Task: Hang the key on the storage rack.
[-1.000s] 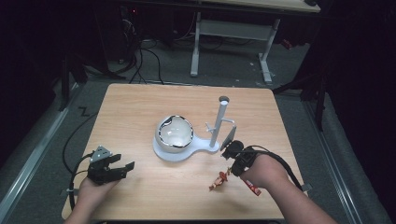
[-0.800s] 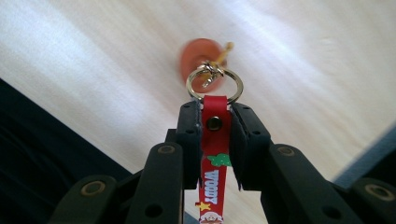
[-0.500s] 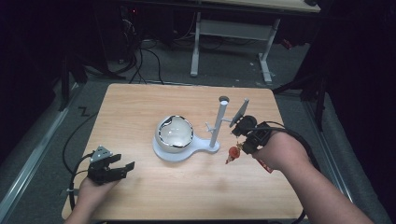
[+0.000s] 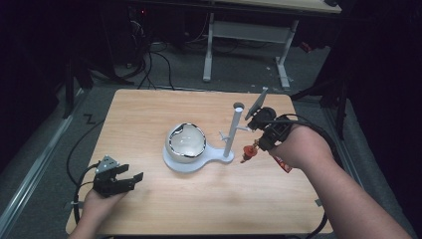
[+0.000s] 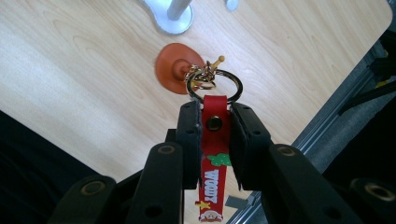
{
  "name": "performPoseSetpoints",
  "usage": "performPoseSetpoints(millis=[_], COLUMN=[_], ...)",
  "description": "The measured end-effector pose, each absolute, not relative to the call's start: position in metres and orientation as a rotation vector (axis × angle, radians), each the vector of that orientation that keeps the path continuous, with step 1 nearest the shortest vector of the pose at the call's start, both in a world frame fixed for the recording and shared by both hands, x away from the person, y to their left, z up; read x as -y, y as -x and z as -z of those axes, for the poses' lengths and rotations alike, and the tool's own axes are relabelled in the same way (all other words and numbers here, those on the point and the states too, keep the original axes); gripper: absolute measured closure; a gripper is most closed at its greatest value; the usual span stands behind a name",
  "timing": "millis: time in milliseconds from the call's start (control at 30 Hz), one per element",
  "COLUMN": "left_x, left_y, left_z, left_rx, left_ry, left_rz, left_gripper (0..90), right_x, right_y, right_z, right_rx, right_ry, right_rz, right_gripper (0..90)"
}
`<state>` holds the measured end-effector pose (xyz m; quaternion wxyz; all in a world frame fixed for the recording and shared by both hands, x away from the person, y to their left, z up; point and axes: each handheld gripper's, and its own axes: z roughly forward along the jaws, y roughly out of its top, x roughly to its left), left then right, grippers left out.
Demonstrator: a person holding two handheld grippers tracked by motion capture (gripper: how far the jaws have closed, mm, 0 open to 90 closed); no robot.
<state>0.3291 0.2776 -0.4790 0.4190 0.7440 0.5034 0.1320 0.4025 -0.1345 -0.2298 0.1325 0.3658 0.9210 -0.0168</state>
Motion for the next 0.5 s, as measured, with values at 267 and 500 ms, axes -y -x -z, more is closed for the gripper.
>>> performPoseSetpoints(millis=[267, 500], left_x=[-0.279, -0.280], left_y=[-0.329, -0.328], left_z=[0.479, 0.479], left_rx=[-1.265, -1.265], left_ry=[-1.862, -1.862], left_rz=[-0.330, -0.331], left_gripper=[30.0, 30.0], right_x=[0.132, 0.126], right_y=[-0.414, -0.421], right_z=[0.220, 0.210], right_rx=[-2.640, -2.625], right_ry=[-1.078, -1.064], right_rz=[0.037, 0.014], right_gripper=[75.0, 75.0])
